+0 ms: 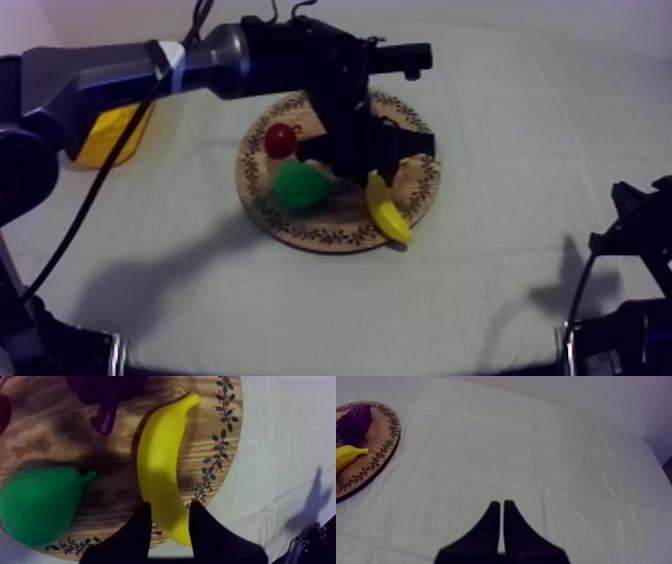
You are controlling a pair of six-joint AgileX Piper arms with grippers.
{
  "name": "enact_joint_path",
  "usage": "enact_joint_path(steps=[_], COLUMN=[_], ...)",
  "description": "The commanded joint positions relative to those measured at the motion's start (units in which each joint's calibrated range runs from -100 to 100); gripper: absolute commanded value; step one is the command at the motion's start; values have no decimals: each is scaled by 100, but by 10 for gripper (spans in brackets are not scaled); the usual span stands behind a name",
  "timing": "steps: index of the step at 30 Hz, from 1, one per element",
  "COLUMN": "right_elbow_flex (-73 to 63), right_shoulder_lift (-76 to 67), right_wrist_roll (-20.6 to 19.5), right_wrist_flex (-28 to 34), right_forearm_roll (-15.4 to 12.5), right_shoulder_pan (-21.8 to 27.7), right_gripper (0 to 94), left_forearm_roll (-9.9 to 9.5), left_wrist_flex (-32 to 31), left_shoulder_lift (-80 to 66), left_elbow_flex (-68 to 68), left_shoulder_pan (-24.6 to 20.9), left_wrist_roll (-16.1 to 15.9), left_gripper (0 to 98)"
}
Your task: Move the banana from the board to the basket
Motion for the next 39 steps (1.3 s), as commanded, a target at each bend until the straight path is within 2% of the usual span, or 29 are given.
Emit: enact_joint_path(steps=[1, 7, 12, 19, 26, 29, 39], right_elbow_flex=[-3, -3, -3, -3, -3, -3, -3], right_shoulder_lift=[-4, -4, -4, -4, -4, -4, -4], right_wrist_roll=[-1, -1, 2, 2, 2, 0, -1], right_wrist_flex=[2, 2, 2, 2, 2, 2, 2], right_forearm_roll=[1, 1, 1, 1, 1, 1, 1], right_shoulder_pan=[1, 1, 3, 8, 9, 9, 9], right_gripper=[6, 6, 6, 6, 6, 6, 6], left_forearm_roll=[40, 234, 344, 383, 339, 252, -349], left_wrist_flex=[212, 578, 720, 838, 615, 567, 1069], left_shoulder_lift=[127, 452, 712, 906, 891, 715, -847], left_elbow_flex=[-172, -316, -482, -689, -554, -459, -362], left_shoulder_pan=[-13, -91, -154, -111, -69, -61, -182], left_wrist_roll=[-12, -49, -211, -305, -351, -407, -287], left_gripper=[317, 308, 298, 267, 146, 125, 124])
